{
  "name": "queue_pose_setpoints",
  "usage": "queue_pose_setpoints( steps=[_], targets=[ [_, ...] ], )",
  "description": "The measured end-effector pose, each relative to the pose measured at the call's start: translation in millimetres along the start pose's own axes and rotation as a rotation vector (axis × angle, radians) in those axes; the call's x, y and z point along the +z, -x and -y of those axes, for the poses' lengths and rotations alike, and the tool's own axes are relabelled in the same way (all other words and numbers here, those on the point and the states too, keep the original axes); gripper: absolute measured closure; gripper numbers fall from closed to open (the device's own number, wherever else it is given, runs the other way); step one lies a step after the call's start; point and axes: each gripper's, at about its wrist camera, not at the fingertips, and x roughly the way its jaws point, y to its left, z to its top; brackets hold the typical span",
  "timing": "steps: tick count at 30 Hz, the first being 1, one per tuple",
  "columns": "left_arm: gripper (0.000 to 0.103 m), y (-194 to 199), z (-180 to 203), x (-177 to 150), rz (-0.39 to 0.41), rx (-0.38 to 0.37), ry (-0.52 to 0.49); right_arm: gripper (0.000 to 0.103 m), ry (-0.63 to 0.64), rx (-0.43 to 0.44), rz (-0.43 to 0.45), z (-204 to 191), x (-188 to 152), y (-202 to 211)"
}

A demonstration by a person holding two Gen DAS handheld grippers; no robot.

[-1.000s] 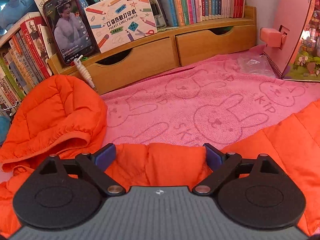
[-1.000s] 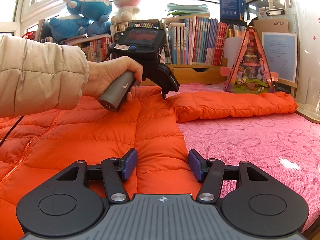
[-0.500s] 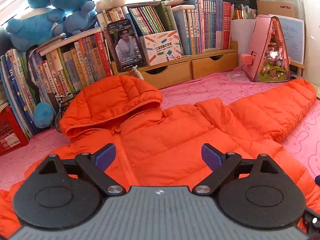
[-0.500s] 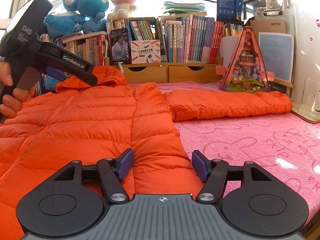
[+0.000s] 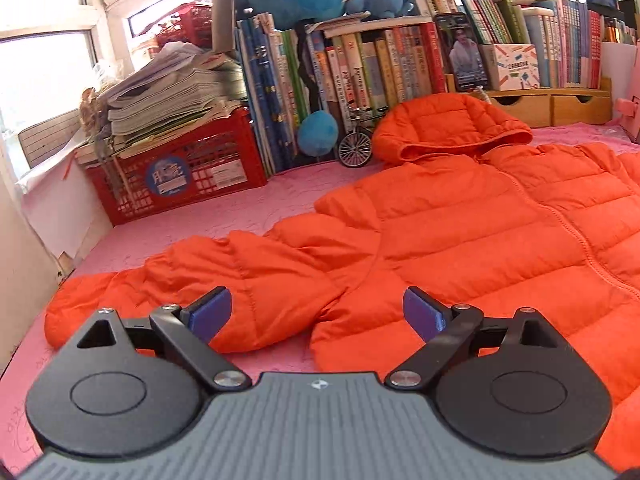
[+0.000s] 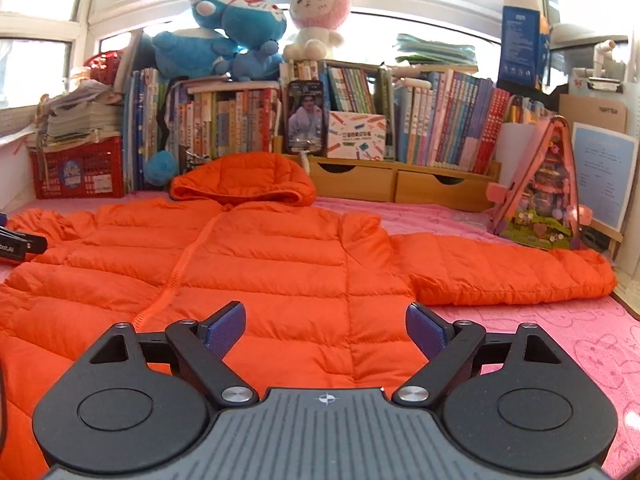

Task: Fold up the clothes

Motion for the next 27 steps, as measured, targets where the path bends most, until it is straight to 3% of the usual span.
queue_pose_setpoints(
  steps=[3, 6, 10, 13, 19, 24, 25, 27],
  targets=[
    [0.009, -10, -24, -1, -0.003, 0.005, 0.067, 0.010, 0.106, 0.134, 0.026, -53, 23, -10],
    [0.009, -21, -37, 3, -0.018, -0.071, 0.102, 0.010, 0.189, 0.241, 0.031, -105, 43, -22],
    [0.009, -40, -25, 7, -0.017, -0.087, -0.005, 0.010, 0.183, 0.333, -0.013, -149, 57, -42],
    [0.009, -68, -19, 15, -0.042, -0.040, -0.050, 0.010, 0.178, 0.333, -0.063, -167, 53, -59],
    [0.009, -143, -44, 39, -0.187, 0.011, 0.054, 0.006, 0.176, 0.295, -0.162, -172, 28, -82],
    [0.006, -179, -43, 56, -0.200, 0.102, -0.017, 0.003, 0.189, 0.276, -0.176, -174, 22, -82],
    [0.007, -182, -43, 60, -0.208, 0.123, -0.023, 0.003, 0.188, 0.276, -0.180, -174, 21, -82],
    [0.023, -184, -48, 64, -0.214, 0.161, -0.016, 0.001, 0.177, 0.279, -0.190, -172, 20, -83]
  ],
)
